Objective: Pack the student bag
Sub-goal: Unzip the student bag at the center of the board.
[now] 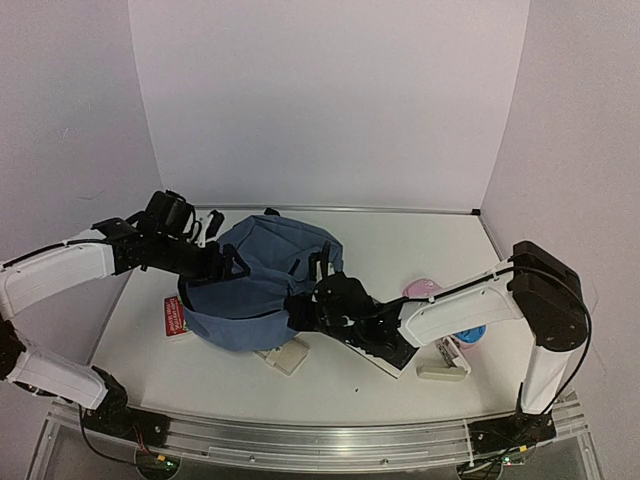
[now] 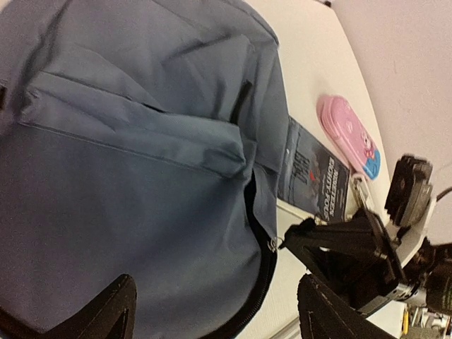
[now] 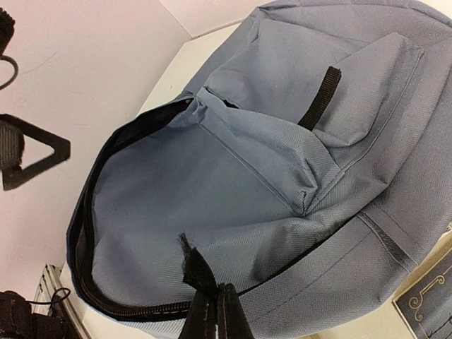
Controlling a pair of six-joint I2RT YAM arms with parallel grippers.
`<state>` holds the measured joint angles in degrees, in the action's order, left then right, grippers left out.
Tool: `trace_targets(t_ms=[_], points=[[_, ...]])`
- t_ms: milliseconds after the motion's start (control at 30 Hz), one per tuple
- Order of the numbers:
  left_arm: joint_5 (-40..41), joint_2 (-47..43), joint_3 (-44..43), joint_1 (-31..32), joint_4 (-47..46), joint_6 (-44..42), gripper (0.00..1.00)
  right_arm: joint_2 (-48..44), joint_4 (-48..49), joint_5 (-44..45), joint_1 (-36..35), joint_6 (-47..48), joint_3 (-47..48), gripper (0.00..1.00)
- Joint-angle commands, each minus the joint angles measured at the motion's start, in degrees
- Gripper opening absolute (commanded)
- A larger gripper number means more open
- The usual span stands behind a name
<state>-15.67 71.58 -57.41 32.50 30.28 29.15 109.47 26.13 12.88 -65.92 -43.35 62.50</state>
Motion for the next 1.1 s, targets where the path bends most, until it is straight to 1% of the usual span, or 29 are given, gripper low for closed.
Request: trace_targets(t_ms=[0,100,167,200,233,367,500,700,833,867,900,1067], points=[[-7.2,2.8,3.9,3.9,-9.2,-1.2,0.78,-1.8,2.3,-0.8,0.5,-0.7,-0.6,0.00],[-6.6,5.8,4.0,6.6,-11.6,0.5,0.76,-1.4,2.4,-1.4,0.8,-1.1,-0.6,0.00],[-3.9,8.3,3.2,8.8,-11.5,0.4,0.76,-1.3,2.5,-1.7,1.0,-1.6,-0.8,0.00],[-2.6,9.4,2.8,9.5,-11.2,0.2,0.74,-1.4,2.5,-1.8,1.0,-1.8,-0.8,0.00],[-1.6,10.6,2.6,9.8,-10.9,0.0,0.72,-1.4,2.6,-1.8,1.1,-2.0,-1.0,0.00],[-0.6,14.3,2.1,10.6,-10.3,-0.4,0.57,-1.6,2.9,-1.8,1.3,-2.6,-1.5,0.00],[-1.4,15.5,2.6,11.9,-12.3,-0.3,0.49,-1.7,3.0,-1.8,1.4,-2.7,-1.5,0.00],[-1.7,16.2,2.9,13.1,-13.4,0.6,0.27,-1.2,3.0,-2.0,1.5,-2.9,-1.4,0.00],[-1.7,16.5,3.1,14.0,-13.3,0.9,0.05,-0.8,3.0,-2.1,1.6,-2.9,-1.2,0.00],[-1.4,16.4,3.3,14.3,-13.3,0.9,0.02,-0.7,3.0,-2.1,1.5,-2.8,-1.1,0.00],[-1.0,16.2,3.5,14.4,-13.3,0.9,0.00,-0.7,2.9,-2.0,1.5,-2.6,-1.0,0.00],[0.7,14.5,5.0,15.2,-13.8,1.1,0.00,-0.9,2.4,-1.5,2.7,-1.7,-1.0,0.00]])
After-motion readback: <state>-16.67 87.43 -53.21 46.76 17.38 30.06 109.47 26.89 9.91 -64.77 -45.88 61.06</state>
